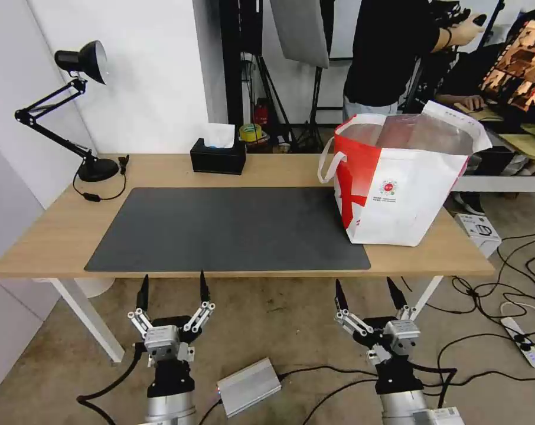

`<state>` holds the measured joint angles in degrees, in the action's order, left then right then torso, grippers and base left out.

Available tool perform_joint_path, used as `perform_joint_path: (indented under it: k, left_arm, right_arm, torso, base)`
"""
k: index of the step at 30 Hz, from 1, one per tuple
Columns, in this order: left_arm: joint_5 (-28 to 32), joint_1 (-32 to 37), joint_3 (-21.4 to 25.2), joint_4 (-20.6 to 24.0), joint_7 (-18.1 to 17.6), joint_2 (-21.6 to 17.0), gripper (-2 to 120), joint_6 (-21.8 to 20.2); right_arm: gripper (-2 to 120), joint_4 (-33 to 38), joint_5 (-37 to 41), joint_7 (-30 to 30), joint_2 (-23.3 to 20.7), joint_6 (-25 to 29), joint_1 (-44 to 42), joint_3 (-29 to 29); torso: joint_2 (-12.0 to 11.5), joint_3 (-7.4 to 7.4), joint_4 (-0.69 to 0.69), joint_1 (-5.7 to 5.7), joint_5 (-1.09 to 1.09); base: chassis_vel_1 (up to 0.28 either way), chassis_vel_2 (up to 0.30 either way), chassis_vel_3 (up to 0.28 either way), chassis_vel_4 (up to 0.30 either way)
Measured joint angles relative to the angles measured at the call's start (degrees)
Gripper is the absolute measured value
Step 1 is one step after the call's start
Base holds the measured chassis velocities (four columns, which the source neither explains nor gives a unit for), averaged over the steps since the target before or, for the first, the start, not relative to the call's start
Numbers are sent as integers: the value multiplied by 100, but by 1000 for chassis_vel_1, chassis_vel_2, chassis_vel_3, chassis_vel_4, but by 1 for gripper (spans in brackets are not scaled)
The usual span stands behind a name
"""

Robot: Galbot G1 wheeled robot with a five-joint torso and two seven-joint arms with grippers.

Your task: Pick up the trash from the table and place it into the takeout bag.

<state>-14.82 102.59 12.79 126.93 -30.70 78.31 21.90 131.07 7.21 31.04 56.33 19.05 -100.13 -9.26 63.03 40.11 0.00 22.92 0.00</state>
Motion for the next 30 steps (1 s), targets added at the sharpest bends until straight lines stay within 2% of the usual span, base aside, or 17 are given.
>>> perform_joint_path:
  k: [14,30]
  left_arm:
    - [-33,-9,-39,-184,-6,11,100,49]
    - [-17,-20,-39,-195,-8,7,100,58]
  right_arm:
    - [100,0,0,0,0,0,0,0]
    - [100,0,0,0,0,0,0,0]
  torso:
    - [0,0,0,0,0]
    - [0,0,0,0,0]
  base:
    - [0,0,0,0]
    - [0,0,0,0]
